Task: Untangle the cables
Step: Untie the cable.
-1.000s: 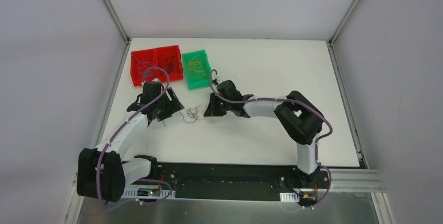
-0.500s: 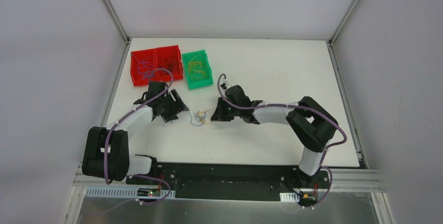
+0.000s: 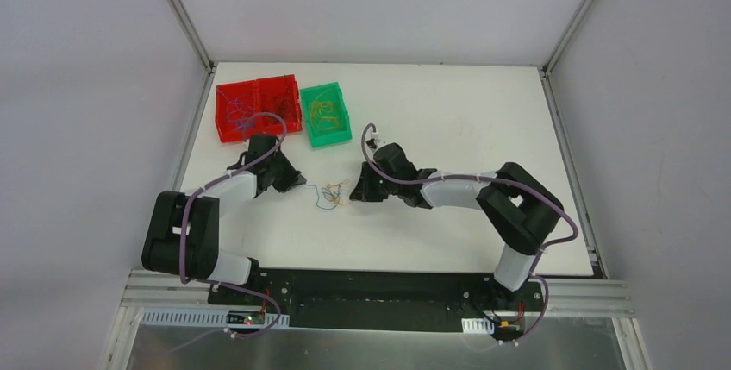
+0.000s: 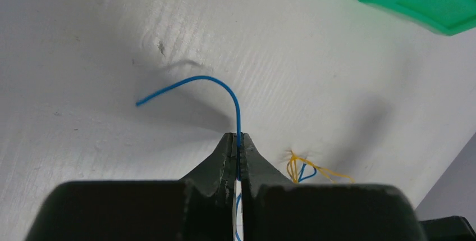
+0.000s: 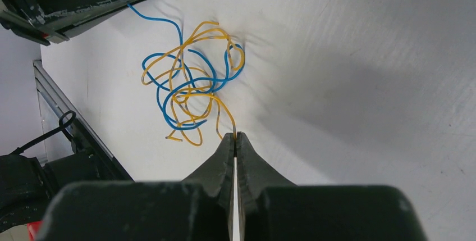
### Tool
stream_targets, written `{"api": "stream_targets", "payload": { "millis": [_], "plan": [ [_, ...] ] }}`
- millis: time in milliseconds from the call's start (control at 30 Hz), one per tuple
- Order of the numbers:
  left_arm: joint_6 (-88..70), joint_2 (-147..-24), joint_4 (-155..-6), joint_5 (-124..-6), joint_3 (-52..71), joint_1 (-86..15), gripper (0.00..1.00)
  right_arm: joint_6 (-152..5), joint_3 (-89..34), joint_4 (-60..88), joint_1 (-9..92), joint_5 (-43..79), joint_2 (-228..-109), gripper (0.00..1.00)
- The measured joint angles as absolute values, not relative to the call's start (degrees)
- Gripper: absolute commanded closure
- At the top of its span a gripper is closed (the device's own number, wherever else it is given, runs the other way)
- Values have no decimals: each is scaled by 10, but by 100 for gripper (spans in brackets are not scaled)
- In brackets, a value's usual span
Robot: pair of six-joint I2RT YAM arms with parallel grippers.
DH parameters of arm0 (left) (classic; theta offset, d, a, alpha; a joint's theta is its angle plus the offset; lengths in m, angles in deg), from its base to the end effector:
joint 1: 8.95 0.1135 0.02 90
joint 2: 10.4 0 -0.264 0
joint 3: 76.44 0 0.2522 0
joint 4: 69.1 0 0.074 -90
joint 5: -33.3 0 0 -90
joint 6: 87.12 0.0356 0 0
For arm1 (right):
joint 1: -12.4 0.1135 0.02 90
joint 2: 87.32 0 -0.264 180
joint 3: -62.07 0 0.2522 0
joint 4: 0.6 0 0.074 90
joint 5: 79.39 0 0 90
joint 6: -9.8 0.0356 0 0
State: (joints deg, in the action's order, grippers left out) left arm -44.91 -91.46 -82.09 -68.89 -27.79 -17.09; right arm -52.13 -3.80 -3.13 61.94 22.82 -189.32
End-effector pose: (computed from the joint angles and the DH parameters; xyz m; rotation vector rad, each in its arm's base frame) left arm 0.2645 -0.0454 0.1617 -0.7323 2.3486 -0.7045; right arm 0.2339 0.2858 0.1628 -0.5623 2.2522 0.9719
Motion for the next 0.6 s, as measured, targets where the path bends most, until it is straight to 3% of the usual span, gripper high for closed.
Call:
{"api": "stream_targets", "payload": {
  "millis": [333,600],
  "plan": [
    [-445,-885,-822,-653,-285,-134,100,-515,46,-6,616,172,-1782,100],
    [-474,-713,-841,-614,-338,2,100,-491,143,98,492,75,-1593,100]
  ]
}}
